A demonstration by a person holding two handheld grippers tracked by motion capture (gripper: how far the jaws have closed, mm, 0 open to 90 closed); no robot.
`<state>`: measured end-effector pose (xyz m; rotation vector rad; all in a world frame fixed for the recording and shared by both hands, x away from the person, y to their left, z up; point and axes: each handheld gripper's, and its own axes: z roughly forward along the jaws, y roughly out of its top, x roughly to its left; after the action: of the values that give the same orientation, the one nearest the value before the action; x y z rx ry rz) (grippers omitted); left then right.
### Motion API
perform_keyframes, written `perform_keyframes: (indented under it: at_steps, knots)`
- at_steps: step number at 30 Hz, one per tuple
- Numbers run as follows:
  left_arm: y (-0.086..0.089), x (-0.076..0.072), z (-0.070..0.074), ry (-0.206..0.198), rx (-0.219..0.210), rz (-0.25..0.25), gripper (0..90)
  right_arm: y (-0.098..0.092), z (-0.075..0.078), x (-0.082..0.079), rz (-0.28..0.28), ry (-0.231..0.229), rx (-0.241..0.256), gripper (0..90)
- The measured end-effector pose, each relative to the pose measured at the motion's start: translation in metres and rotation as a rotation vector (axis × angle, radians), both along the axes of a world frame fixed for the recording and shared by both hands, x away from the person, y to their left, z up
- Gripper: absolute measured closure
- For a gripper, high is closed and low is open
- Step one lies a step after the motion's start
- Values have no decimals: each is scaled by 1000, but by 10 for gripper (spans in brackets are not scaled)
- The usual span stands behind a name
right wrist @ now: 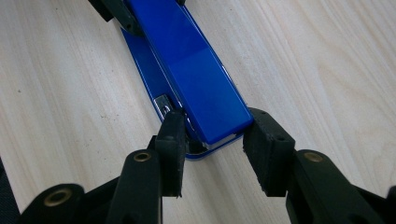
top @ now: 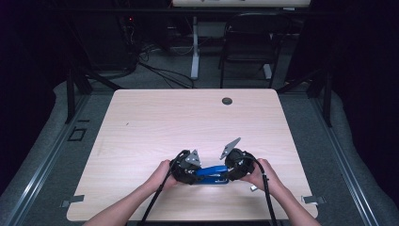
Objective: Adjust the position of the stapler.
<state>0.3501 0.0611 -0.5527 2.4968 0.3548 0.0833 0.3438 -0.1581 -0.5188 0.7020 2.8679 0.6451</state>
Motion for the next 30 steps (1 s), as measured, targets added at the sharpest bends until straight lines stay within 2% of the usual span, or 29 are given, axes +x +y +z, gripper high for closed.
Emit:
perform_keyframes:
  at_steps: [3, 4, 7, 11, 16, 20, 24, 26, 28, 29, 30]
  knots:
    - [0, -1, 1, -15, -1, -16, 600, -2, 3, -1, 10, -1, -1, 605]
    - [0, -1, 1, -18, 1, -19, 601, -4, 3, -1, 5, 9, 25, 592]
    - [0, 0, 1, -12, 2, -15, 589, -10, 5, 0, -8, 36, 53, 565]
    - [2, 1, 5, -1, -26, -1, 551, -21, 12, -2, -27, 46, 88, 544]
    - [4, 3, 10, 5, -42, 27, 483, -36, 18, -2, -90, 42, 106, 456]
    - [6, 7, 12, 20, -61, 39, 344, -44, 20, 1, -130, 38, 115, 368]
    - [6, 9, 16, 21, -67, 42, 255, -52, 21, 8, -188, 44, 123, 271]
    - [5, 10, 18, 17, -66, 48, 217, -55, 21, 9, -219, 32, 119, 256]
    - [5, 11, 20, 15, -83, 61, 182, -59, 22, 10, -261, 20, 123, 212]
    - [5, 11, 21, 15, -86, 61, 170, -61, 21, 10, -293, 13, 145, 198]
    - [4, 12, 21, 17, -87, 60, 160, -63, 22, 12, -288, 14, 128, 182]
